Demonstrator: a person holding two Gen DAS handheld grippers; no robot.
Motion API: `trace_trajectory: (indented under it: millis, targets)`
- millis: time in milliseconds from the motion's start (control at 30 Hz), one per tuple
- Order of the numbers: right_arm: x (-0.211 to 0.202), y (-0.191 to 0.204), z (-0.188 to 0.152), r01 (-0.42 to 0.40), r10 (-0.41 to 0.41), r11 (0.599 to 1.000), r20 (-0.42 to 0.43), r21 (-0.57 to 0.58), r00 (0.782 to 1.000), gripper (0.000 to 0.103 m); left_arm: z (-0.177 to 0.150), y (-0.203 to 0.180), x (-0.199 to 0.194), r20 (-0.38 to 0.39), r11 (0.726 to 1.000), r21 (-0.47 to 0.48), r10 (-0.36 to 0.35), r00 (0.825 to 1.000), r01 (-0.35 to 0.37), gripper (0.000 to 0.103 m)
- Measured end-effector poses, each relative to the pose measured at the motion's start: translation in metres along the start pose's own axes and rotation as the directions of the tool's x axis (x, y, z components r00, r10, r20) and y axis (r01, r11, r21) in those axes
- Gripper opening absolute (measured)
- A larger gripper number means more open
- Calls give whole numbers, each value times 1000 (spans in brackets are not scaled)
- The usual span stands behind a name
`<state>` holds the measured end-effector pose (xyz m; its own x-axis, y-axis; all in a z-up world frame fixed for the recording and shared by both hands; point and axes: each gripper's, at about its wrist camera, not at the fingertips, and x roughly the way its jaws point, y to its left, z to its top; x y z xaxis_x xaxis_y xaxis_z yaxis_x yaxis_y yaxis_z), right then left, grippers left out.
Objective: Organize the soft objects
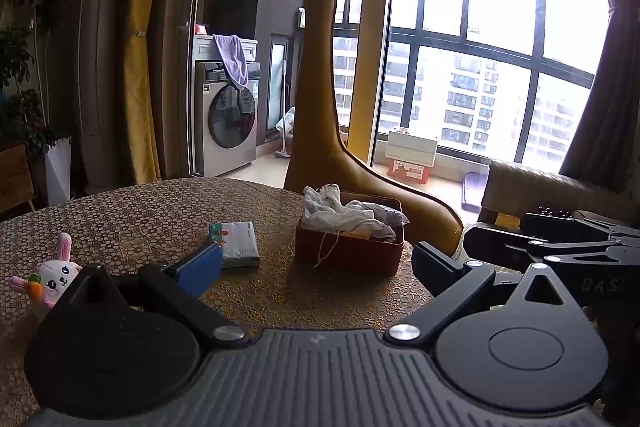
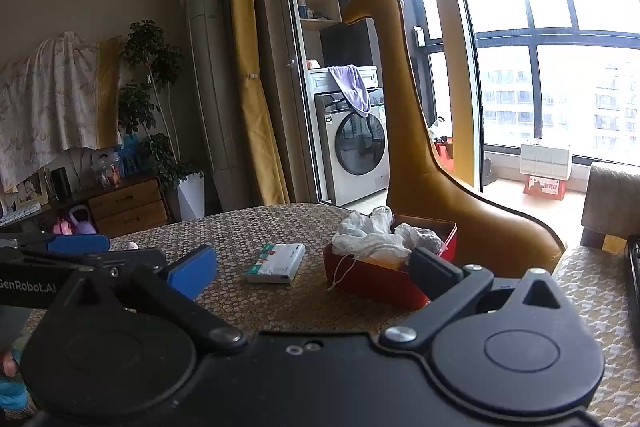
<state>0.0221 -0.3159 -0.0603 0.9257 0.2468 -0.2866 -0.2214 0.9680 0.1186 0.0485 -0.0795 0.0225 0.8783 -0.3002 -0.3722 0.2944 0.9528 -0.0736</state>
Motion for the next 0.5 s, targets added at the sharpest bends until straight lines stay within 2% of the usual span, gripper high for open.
trace_trajectory:
  millis: [500]
  targets:
    - [4, 6, -3, -8, 8, 1000, -21, 0, 1000, 103, -1, 6, 3, -23, 1000, -29, 3, 1000, -4, 102]
